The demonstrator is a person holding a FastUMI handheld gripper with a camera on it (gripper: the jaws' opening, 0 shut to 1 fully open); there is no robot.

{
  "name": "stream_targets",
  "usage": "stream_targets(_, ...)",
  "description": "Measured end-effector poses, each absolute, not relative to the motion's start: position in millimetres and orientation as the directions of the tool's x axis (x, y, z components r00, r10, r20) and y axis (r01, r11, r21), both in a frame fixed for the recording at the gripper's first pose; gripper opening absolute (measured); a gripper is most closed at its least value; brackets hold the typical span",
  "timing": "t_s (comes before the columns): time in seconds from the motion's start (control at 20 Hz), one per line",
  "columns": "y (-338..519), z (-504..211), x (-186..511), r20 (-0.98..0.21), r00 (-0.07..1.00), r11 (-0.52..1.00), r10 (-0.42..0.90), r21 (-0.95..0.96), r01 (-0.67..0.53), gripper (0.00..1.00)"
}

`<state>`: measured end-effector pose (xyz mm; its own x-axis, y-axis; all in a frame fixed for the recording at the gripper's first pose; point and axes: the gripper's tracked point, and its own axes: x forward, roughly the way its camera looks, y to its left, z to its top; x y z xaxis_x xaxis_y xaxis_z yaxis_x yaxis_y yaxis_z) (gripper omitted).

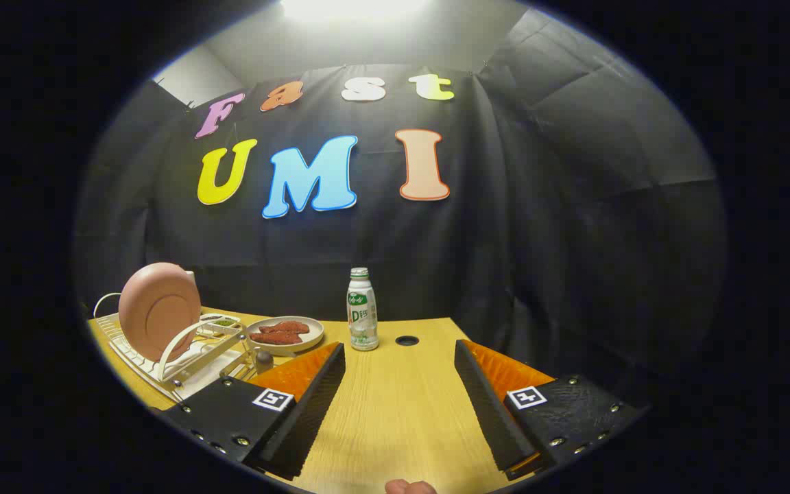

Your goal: Take the plate from the dish rack, then take the spoon from the basket and place it into the plate.

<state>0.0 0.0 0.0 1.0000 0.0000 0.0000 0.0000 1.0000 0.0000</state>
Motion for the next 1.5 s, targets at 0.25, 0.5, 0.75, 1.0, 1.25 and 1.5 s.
stream_targets(0.25,6.9,71.0,-24.6,0.024,0.999,0.999,-0.034,-0.027,0.035,0.98)
stream_targets(0.5,39.9,115.7,-36.2,0.022,0.999,0.998,-0.046,-0.035,0.047,0.98)
stream_targets(0.75,85.0,155.0,-52.0,-0.005,0.999,0.999,-0.045,0.005,0.045,0.98)
stream_targets(1.0,138.1,185.9,-57.5,0.023,1.000,0.999,0.000,-0.048,0.001,0.97)
stream_targets(1.25,178.1,190.0,-61.5,0.006,1.000,0.999,0.011,-0.034,-0.011,0.97)
stream_targets(1.5,225.4,181.0,-54.0,-0.104,0.991,0.996,0.084,0.009,-0.084,0.98)
